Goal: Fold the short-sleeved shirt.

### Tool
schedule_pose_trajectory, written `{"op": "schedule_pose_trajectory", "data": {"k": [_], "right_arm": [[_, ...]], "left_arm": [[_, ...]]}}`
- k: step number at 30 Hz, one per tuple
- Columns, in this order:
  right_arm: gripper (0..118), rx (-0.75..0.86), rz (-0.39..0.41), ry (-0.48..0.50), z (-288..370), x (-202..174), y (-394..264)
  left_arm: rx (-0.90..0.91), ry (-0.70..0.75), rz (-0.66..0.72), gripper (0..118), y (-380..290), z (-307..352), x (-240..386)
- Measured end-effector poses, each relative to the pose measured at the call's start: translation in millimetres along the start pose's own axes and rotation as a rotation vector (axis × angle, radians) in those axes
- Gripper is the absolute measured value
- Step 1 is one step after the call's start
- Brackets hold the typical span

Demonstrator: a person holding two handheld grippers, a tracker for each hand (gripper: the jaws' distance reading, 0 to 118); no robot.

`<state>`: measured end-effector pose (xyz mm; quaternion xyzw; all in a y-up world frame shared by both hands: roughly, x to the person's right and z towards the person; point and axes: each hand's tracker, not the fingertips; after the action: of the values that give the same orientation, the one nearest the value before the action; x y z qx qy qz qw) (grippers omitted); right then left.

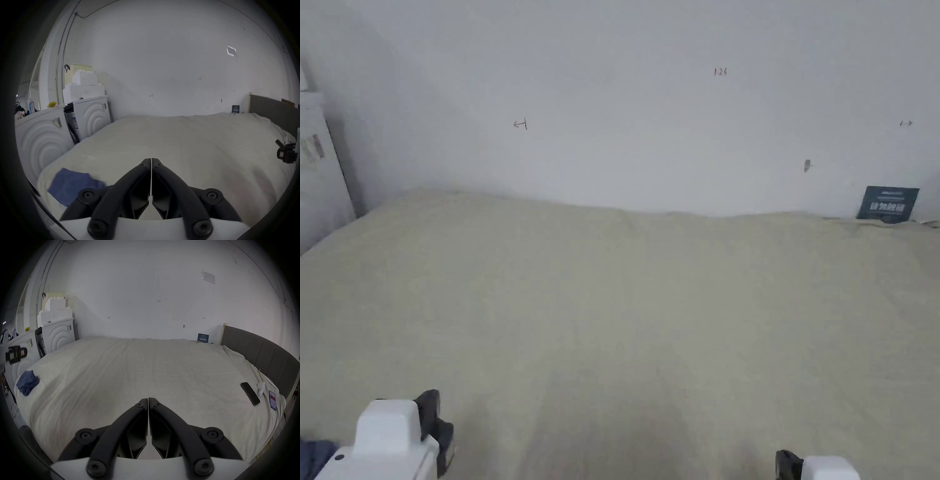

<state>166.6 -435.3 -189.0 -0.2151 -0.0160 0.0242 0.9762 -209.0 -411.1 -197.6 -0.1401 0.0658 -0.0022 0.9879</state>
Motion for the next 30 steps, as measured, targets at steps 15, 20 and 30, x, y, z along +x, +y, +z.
{"op": "schedule_pose_trajectory", "data": {"k": [15, 20, 30], "right_arm": [[2, 0.155, -0.068, -0.047, -6, 35, 23], [2, 0.185, -0.06, -0.057, -9, 34, 30], [2, 0.232, -0.043, -0.064, -13, 38, 45]], "left_arm": [[0.062, -0.052, -0.022, 0, -3, -6, 71], [0.062, -0.034, 0.007, 0, -1, -7, 70], [0.072, -0.011, -0.01, 0, 10, -13, 71]]}}
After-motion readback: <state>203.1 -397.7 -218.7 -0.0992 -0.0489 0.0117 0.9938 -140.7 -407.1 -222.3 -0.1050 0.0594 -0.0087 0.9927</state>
